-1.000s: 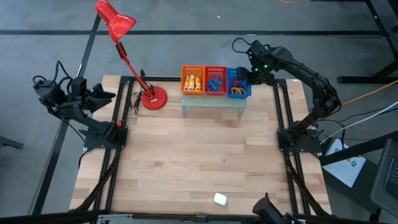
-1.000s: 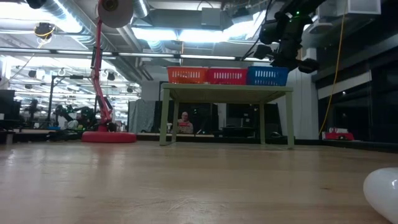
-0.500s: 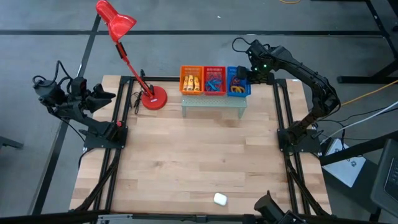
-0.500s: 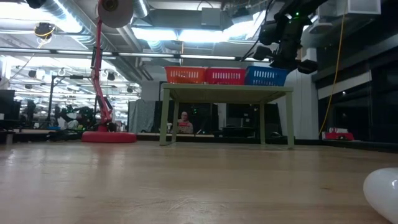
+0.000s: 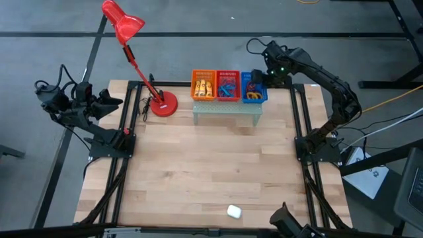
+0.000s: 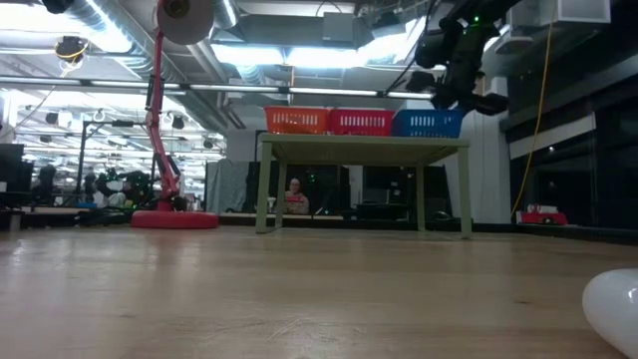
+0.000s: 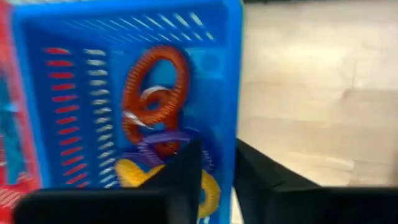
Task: Pick & Place Office Desk Supplies
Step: Put the blue bin on the shelf, then return to Home Position
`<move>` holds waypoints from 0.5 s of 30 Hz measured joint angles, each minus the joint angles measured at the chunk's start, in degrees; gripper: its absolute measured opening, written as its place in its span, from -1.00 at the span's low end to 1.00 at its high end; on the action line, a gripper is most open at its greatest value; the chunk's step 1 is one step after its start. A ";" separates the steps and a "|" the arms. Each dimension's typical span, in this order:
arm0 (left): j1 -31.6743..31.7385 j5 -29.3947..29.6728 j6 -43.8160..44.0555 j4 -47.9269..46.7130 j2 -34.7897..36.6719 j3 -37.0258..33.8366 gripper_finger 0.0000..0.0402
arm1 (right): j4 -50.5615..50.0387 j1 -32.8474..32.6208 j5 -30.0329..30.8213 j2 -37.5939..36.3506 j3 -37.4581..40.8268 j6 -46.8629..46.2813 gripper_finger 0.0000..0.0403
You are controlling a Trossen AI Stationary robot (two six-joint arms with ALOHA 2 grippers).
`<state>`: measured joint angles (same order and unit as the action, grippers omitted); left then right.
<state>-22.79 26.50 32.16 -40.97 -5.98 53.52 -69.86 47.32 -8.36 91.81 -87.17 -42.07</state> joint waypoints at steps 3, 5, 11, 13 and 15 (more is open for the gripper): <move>0.00 0.00 0.01 0.00 0.00 0.00 -0.06 | -0.03 -0.01 0.46 0.00 -2.58 0.20 -0.46; 0.02 0.00 0.00 0.00 0.00 0.00 -0.06 | 0.02 -0.01 1.12 -0.02 -4.98 0.28 -0.37; 0.02 0.01 -0.23 0.02 0.00 0.00 -0.06 | 0.02 -0.01 1.51 -0.07 -11.17 0.14 -0.26; 0.01 0.02 -0.37 0.02 0.00 0.00 -0.06 | 0.02 -0.01 1.60 -0.07 -12.71 -0.62 -0.26; 0.00 0.00 -0.42 0.02 0.00 0.00 -0.06 | 0.00 -0.01 1.70 -0.11 -13.73 -0.95 -0.26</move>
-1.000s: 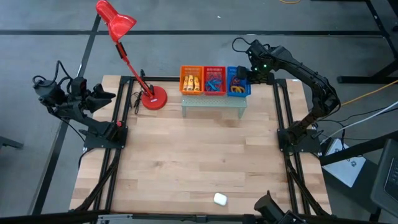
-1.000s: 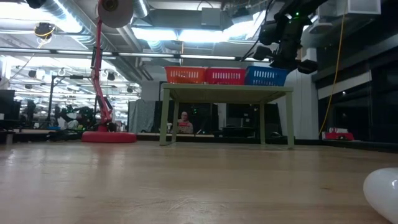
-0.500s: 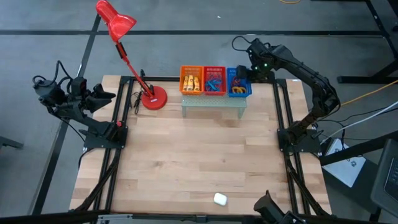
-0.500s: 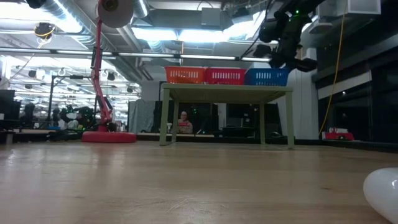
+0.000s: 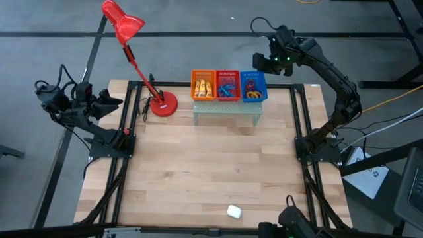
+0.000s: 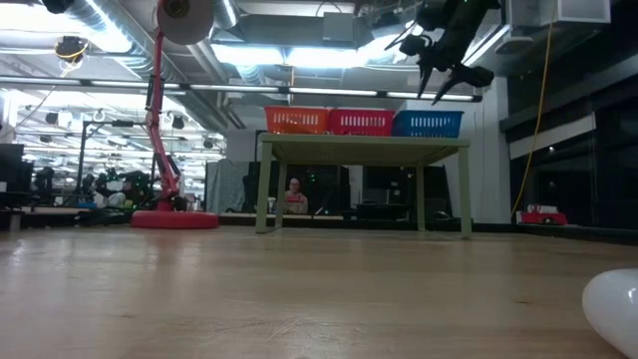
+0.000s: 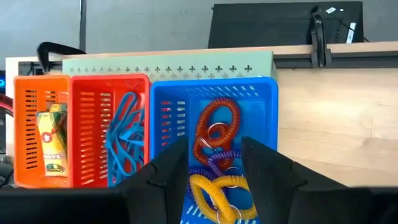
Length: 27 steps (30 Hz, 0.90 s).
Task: Pick & Place Office Desk Supplies
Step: Return to Home Position
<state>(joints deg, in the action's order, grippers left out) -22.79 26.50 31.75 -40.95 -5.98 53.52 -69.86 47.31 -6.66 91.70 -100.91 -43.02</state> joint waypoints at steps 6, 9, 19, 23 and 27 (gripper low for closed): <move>0.01 -0.12 0.00 0.02 0.00 0.00 -0.06 | -0.85 0.00 1.33 0.00 -0.58 -0.25 -0.25; 0.00 -0.01 -0.36 0.02 0.00 0.00 -0.06 | 0.88 -0.66 1.80 0.00 -0.58 0.17 -0.25; 0.02 1.11 -13.85 4.61 0.00 9.76 -0.06 | 28.45 -11.94 2.74 -11.35 -0.61 5.74 -0.25; 0.02 1.07 -14.03 -6.33 0.01 18.41 -0.06 | 36.36 -20.03 7.58 -17.65 -0.70 7.92 -0.25; 0.12 -0.39 -11.26 -9.72 0.08 23.08 -0.06 | 41.42 -27.47 6.97 -22.60 -0.65 8.42 -0.25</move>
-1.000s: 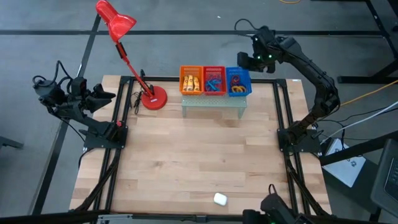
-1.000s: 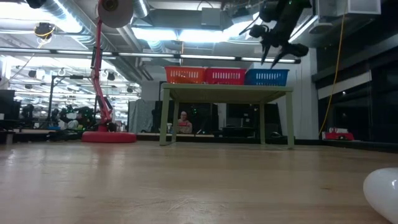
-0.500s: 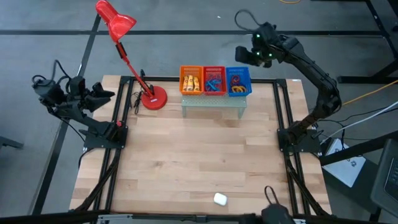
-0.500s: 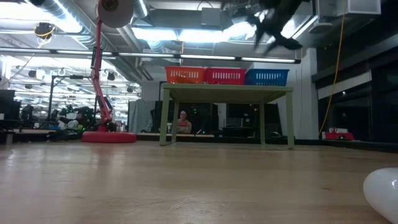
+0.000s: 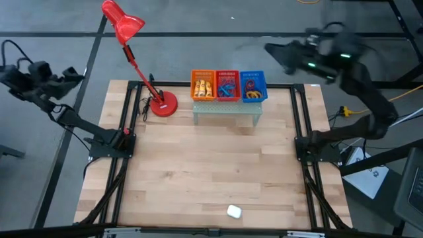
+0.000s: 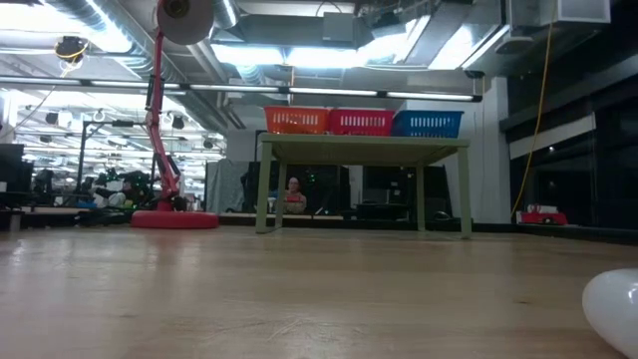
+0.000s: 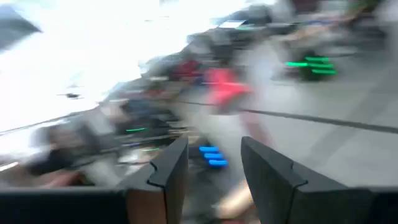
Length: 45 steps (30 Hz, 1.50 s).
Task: Pick & Place Office Desk Supplies
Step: Return to Home Position
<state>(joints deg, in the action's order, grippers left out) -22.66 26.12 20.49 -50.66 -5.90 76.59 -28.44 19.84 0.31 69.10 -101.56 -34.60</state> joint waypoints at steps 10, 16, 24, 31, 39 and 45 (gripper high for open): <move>1.82 3.44 -1.32 0.92 0.12 3.00 -0.06 | 3.51 -15.66 -8.39 -4.38 0.09 -10.87 -0.25; 1.21 -8.83 -3.31 2.08 0.17 2.41 -0.06 | 10.92 -25.63 -11.65 -5.54 4.92 20.92 -0.25; 8.79 -11.13 -4.83 -2.32 5.32 -4.21 -0.06 | 36.32 -34.89 -1.34 -23.48 44.44 28.24 -0.25; 18.72 -15.64 -7.23 -1.83 5.58 -8.84 -0.05 | 54.99 -35.05 -7.35 -45.69 72.96 27.56 -0.25; 30.66 -26.62 -3.69 9.23 5.69 -15.85 -0.04 | 38.78 -35.06 -10.84 -67.74 79.58 29.03 -0.25; 43.50 -35.11 -0.13 17.55 5.80 -26.58 -0.06 | 31.32 -35.02 -10.89 -68.63 78.48 29.16 -0.25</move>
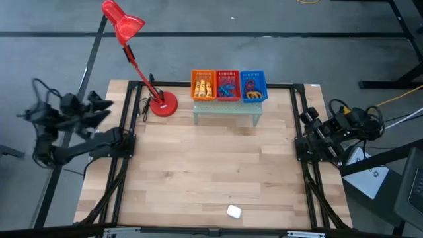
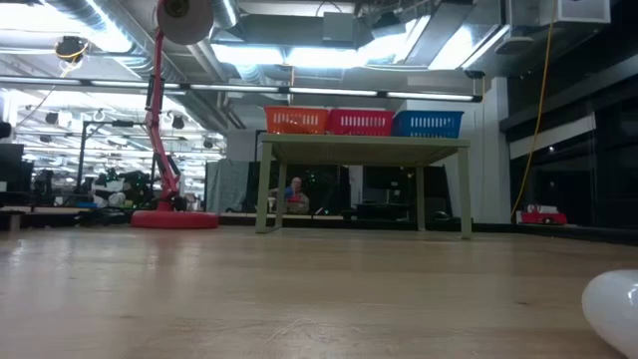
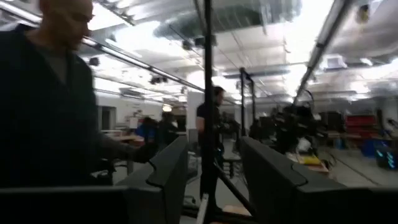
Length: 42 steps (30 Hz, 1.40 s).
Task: Pick & Place Office Desk Supplies
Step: Return to Home Position
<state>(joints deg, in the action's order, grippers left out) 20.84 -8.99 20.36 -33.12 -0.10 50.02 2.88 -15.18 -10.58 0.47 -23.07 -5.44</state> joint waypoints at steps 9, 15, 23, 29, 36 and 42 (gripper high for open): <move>10.55 -2.96 -1.09 11.43 0.07 -17.50 -0.04 | 1.79 0.04 1.14 -0.18 2.02 -0.37 -0.25; 11.20 5.67 -3.56 14.61 0.11 -28.64 -0.03 | 1.45 0.02 0.47 -0.33 2.02 -0.06 -0.25; 11.15 3.87 2.59 31.70 0.15 -44.71 -0.04 | -7.19 0.02 0.46 -0.42 2.02 -0.06 -0.25; 11.02 6.09 1.89 34.40 -0.68 -49.15 -0.02 | -8.49 0.02 0.49 -0.49 2.02 -0.09 -0.25; 11.02 8.01 -0.62 33.87 -0.98 -49.19 -0.02 | -19.69 0.02 -0.84 -0.50 2.02 -0.06 -0.25; 10.98 6.44 -0.46 34.05 -1.59 -49.25 -0.03 | -20.39 0.02 -0.55 -0.50 2.27 -0.35 -0.25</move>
<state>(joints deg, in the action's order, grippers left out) 31.81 -2.56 19.90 0.93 -1.69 0.77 -17.52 -15.16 -11.12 -0.03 -20.81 -5.79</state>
